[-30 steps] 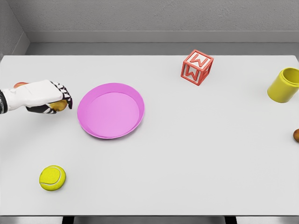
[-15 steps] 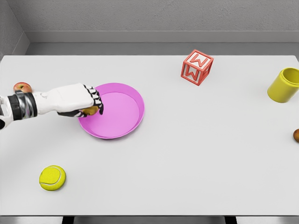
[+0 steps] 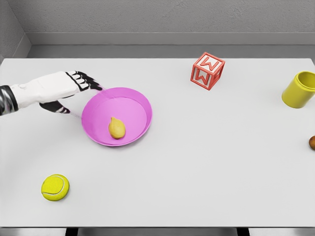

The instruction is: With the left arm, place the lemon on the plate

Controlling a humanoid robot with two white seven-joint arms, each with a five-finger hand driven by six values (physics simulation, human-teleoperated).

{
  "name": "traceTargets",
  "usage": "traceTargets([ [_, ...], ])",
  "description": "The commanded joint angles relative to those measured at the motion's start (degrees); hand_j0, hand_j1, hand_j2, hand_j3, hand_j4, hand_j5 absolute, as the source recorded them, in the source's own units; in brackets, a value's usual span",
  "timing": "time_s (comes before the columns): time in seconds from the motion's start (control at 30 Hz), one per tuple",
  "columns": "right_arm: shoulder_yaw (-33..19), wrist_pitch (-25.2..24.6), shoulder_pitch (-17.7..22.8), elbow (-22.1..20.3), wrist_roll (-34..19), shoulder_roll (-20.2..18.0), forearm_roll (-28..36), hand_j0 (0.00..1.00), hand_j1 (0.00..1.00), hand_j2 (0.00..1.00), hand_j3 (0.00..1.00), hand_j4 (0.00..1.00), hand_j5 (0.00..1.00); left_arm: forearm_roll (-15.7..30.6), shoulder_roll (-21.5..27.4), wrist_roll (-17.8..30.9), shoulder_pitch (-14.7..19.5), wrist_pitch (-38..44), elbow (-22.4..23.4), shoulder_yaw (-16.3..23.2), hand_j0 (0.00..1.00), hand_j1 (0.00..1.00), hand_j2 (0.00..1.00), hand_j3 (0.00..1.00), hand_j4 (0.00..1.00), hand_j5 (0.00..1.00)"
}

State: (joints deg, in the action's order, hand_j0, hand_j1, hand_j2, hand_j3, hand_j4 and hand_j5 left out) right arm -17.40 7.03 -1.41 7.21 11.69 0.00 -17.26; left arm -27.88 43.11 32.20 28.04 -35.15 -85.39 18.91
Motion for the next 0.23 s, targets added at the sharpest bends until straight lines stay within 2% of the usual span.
traceTargets([
  [0.0,0.00,0.00,0.00,0.00,0.00,0.00,0.03,1.00,1.00,1.00,1.00,1.00,1.00,4.07,1.19,-0.03,-0.17,0.15,3.74,-3.97,1.00,1.00,1.00,1.00,1.00,1.00],
  [0.03,0.00,0.00,0.00,0.00,0.00,0.00,0.03,1.00,1.00,1.00,1.00,1.00,1.00,4.15,1.71,-0.03,-2.63,0.15,3.74,-5.99,1.00,1.00,1.00,1.00,1.00,1.00],
  [0.07,0.00,0.00,0.00,0.00,0.00,0.00,0.03,1.00,1.00,1.00,1.00,1.00,1.00,4.33,1.71,-0.03,-3.43,0.15,3.74,-6.96,1.00,1.00,1.00,1.00,1.00,1.00],
  [0.2,0.00,0.00,0.00,0.00,0.00,0.00,0.03,1.00,1.00,1.00,1.00,1.00,1.00,5.56,1.19,0.06,-3.60,0.15,3.56,-7.05,1.00,1.00,1.00,1.00,1.00,1.00],
])
